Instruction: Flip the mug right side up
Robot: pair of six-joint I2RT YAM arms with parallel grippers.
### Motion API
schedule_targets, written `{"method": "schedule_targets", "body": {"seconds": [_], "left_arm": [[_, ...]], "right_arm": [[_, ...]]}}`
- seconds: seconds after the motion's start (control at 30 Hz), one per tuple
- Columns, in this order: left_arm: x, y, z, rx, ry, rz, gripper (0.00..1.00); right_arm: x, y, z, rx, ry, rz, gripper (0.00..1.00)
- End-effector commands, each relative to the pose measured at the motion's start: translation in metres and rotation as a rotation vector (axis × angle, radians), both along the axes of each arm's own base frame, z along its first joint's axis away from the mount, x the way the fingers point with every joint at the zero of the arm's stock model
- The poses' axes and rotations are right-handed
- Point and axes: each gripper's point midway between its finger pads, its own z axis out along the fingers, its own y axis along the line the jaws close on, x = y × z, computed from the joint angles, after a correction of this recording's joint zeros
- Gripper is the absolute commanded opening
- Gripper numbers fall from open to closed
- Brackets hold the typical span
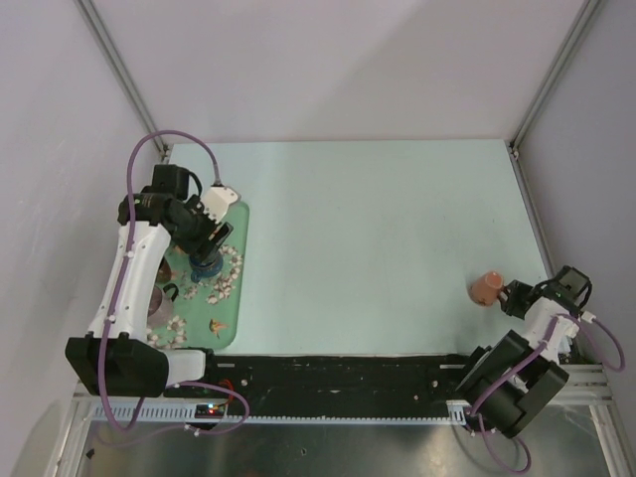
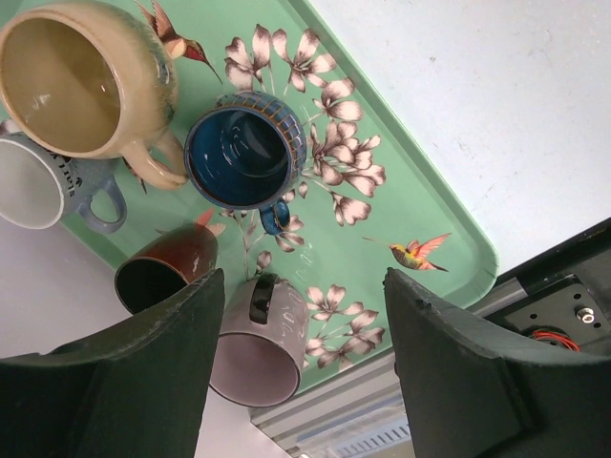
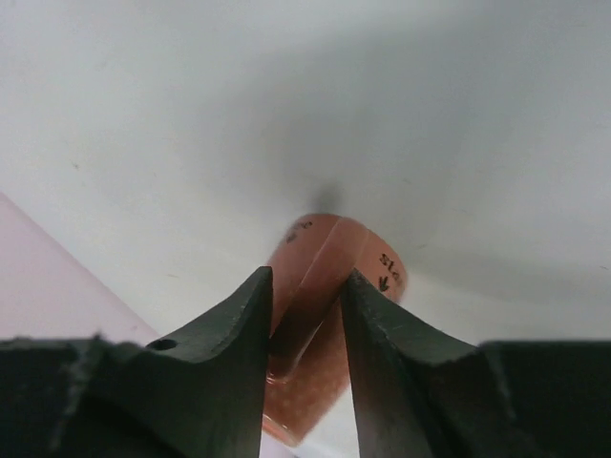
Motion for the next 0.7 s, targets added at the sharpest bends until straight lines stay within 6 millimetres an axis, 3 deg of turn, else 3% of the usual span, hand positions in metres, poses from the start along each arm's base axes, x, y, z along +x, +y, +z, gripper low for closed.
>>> {"method": "schedule_targets", "body": {"seconds": [0.0, 0.3, 0.4, 0.53, 0.67], "left_arm": [[-0.004, -0.007, 0.006, -0.032, -0.026, -0.01, 0.72], [-0.008, -0.015, 0.007, -0.06, -0.032, -0.025, 0.72], [-0.011, -0.018, 0.006, -0.075, -0.029, -0.032, 0.72], [-0.014, -0.022, 0.003, -0.087, -0.018, -0.036, 0.72], [-0.015, -0.037, 0.007, -0.16, -0.016, -0.052, 0.72]], "right_arm": [[0.025, 0.005, 0.001, -0.081, -0.043, 0.144, 0.33], [0.062, 0.047, 0.001, -0.136, -0.065, 0.442, 0.03], [0.077, 0.063, 0.007, -0.161, -0.072, 0.553, 0.0], [0.1, 0.094, 0.031, -0.218, -0.155, 0.723, 0.0], [0.121, 0.136, 0.069, -0.319, -0.282, 0.923, 0.0]]}}
